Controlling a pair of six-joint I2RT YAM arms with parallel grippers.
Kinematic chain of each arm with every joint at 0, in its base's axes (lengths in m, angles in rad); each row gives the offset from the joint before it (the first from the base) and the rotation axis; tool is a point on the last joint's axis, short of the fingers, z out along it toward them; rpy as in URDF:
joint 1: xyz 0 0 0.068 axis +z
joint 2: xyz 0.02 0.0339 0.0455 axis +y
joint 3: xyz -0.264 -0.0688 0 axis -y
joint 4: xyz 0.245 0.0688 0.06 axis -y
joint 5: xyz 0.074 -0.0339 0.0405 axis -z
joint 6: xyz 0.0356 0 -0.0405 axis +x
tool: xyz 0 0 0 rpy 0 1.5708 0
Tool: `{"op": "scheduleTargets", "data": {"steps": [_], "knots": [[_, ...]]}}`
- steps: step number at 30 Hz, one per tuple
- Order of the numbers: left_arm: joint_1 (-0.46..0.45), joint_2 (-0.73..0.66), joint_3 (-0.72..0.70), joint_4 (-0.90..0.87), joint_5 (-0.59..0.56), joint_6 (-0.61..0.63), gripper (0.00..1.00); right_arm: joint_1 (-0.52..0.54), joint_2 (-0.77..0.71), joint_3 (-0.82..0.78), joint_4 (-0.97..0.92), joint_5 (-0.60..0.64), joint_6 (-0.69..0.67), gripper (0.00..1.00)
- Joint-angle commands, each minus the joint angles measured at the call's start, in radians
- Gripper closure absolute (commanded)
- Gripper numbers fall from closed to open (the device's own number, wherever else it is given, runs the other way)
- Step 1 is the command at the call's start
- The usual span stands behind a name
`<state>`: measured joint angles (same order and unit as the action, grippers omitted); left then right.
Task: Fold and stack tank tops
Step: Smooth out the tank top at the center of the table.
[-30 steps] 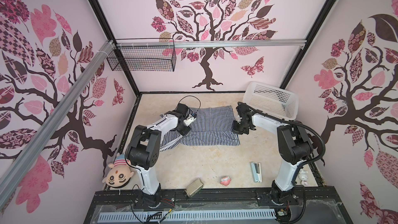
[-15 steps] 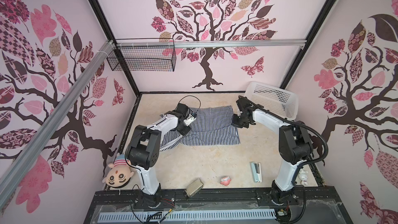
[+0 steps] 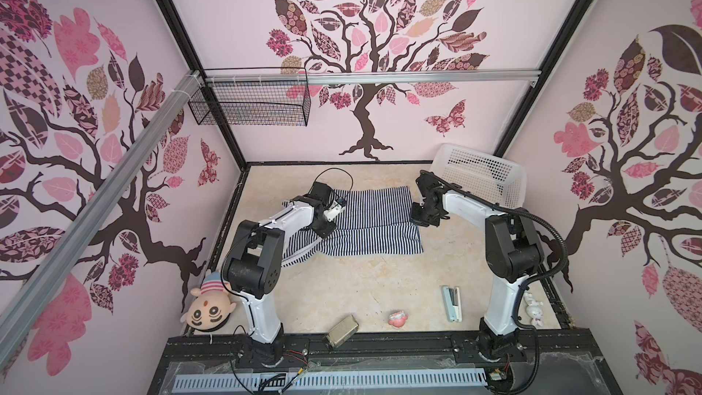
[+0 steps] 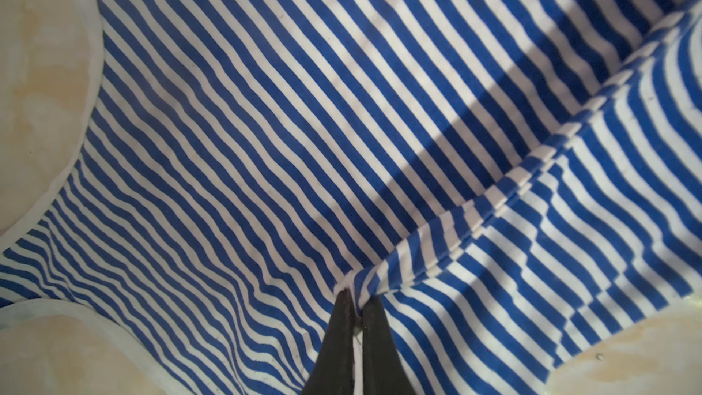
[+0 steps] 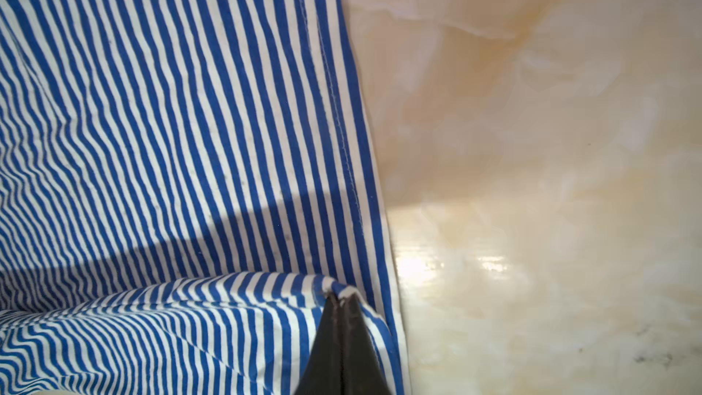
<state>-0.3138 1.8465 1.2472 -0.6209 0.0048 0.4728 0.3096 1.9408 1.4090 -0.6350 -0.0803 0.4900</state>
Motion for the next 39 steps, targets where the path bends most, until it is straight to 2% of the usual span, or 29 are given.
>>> {"op": "scheduleTargets", "data": {"steps": [1,7,10,11,13,15,18,22,25,30,36,39], "knots": [[0.005,0.018,0.021,0.026,-0.003,-0.024,0.92,-0.01,0.012,0.018,-0.019,0.012,-0.004,0.95],[0.006,0.026,0.042,0.039,-0.016,-0.045,0.91,-0.011,0.017,0.041,-0.026,0.019,-0.003,0.95],[0.007,0.04,0.057,0.021,-0.005,-0.034,0.87,-0.013,0.022,0.049,-0.028,0.024,-0.004,0.94],[0.007,0.049,0.064,0.013,-0.008,-0.032,0.86,-0.014,0.026,0.052,-0.028,0.025,-0.005,0.91],[0.007,0.063,0.072,0.008,-0.028,-0.029,0.83,-0.016,0.037,0.067,-0.038,0.031,-0.004,0.75],[0.007,0.064,0.072,0.01,-0.054,-0.025,0.8,-0.016,0.038,0.078,-0.046,0.042,-0.004,0.67],[0.011,0.031,0.053,0.032,-0.106,-0.024,0.73,-0.016,0.002,0.065,-0.05,0.04,-0.001,0.6],[0.041,-0.061,0.026,0.038,-0.152,-0.034,0.6,-0.005,-0.114,-0.021,-0.025,0.004,0.002,0.56],[0.088,-0.156,0.006,0.023,-0.127,-0.056,0.52,0.036,-0.195,-0.087,-0.018,-0.023,0.003,0.55],[0.186,-0.334,-0.073,-0.078,-0.021,-0.033,0.5,0.147,-0.234,-0.187,0.013,-0.08,0.01,0.54],[0.293,-0.54,-0.309,-0.114,0.002,0.089,0.49,0.159,-0.24,-0.307,0.108,-0.115,0.036,0.55],[0.372,-0.616,-0.386,-0.123,0.054,0.129,0.39,0.159,-0.224,-0.317,0.125,-0.122,0.037,0.55]]}}
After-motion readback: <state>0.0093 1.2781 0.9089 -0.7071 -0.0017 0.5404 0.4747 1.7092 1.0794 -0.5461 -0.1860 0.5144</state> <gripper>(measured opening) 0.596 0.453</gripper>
